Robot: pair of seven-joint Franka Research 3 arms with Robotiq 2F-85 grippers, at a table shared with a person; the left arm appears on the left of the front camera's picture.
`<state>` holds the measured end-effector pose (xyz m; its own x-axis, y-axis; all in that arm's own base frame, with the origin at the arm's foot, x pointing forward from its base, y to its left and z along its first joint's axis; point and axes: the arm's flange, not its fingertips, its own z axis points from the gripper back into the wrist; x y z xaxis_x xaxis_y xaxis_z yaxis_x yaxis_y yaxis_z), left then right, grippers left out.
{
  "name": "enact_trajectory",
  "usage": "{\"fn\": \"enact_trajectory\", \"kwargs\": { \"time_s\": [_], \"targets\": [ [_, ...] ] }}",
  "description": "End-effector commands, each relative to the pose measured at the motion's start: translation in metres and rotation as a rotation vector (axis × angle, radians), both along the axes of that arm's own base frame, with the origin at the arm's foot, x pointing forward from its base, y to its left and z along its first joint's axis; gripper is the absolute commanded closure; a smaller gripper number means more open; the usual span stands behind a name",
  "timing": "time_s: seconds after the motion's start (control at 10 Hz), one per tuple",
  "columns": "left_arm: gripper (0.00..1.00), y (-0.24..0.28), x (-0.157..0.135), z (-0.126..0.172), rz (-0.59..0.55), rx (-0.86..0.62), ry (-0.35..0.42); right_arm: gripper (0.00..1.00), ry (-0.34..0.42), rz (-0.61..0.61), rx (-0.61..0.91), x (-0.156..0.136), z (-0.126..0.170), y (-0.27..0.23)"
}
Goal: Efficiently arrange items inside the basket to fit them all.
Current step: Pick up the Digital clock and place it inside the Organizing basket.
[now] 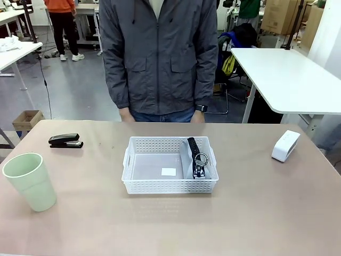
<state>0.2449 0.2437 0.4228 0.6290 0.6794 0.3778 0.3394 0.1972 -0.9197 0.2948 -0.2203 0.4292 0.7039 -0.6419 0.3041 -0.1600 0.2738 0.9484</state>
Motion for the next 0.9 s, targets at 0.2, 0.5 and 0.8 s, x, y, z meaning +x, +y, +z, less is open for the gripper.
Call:
{"fn": "enact_trajectory", "kwargs": {
  "time_s": [0.2, 0.5, 0.8],
  "targets": [
    [0.00, 0.001, -0.001, 0.001, -0.001, 0.001, -0.021, 0.00, 0.219, 0.039, -0.470, 0.046, 0.045, 0.080],
    [0.00, 0.001, -0.001, 0.001, -0.001, 0.001, -0.021, 0.00, 0.285, 0.144, -0.721, 0.095, 0.052, 0.125],
    [0.00, 0.001, -0.001, 0.001, -0.001, 0.001, -0.021, 0.00, 0.420, 0.087, -1.047, 0.130, 0.035, 0.160]
  ]
}}
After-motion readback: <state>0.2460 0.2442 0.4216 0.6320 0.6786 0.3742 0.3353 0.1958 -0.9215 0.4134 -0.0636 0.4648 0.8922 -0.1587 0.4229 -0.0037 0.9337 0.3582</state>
